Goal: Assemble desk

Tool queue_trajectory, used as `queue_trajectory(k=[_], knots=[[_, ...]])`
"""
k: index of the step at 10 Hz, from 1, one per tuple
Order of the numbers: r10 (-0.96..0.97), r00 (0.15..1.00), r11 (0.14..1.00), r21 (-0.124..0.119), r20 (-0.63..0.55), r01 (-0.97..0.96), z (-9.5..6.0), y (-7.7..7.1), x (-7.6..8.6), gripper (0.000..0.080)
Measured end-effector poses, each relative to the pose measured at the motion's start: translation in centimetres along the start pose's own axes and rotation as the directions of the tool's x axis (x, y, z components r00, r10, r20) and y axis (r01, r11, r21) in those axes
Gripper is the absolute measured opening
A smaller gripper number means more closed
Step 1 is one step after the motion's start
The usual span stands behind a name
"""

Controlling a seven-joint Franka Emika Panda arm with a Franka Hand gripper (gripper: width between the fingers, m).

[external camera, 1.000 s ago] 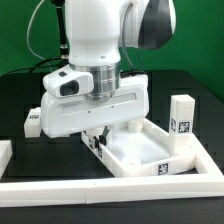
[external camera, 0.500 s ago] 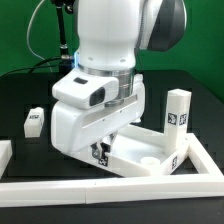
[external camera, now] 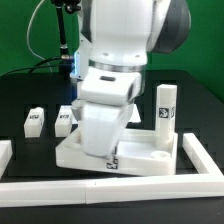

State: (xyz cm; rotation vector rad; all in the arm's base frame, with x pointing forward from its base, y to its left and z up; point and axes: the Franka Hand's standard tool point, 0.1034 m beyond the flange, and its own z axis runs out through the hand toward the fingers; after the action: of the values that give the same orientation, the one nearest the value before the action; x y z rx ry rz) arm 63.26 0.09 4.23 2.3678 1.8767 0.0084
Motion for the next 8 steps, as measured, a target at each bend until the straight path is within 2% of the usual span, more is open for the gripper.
queue_trajectory(k=[1,2,3,5,6,7,8], knots=[[-0.035,0.999,0.999,-0.021,-0.020,0.034,-0.2,1.0,0.9,0.0060],[-0.032,0.999,0.999,-0.018,-0.021,0.031,0.1,0.6,-0.2,0.0060],[-0.044,0.999,0.999,-0.016,-0.009,0.044,0.3,0.6,-0.6,0.0060],[-0.038,0.999,0.999,-0.016,-0.009,0.037,0.3,0.6,-0.6,0.0060],[-0.056,0.998,0.998,-0.025,-0.011,0.056,0.3,0.7,-0.5,0.0060],[-0.070,0.997,0.997,-0.041,-0.017,0.069,0.3,1.0,-0.1,0.0060],[-0.077,0.997,0.996,-0.047,-0.026,0.075,0.2,1.2,0.9,0.0060]])
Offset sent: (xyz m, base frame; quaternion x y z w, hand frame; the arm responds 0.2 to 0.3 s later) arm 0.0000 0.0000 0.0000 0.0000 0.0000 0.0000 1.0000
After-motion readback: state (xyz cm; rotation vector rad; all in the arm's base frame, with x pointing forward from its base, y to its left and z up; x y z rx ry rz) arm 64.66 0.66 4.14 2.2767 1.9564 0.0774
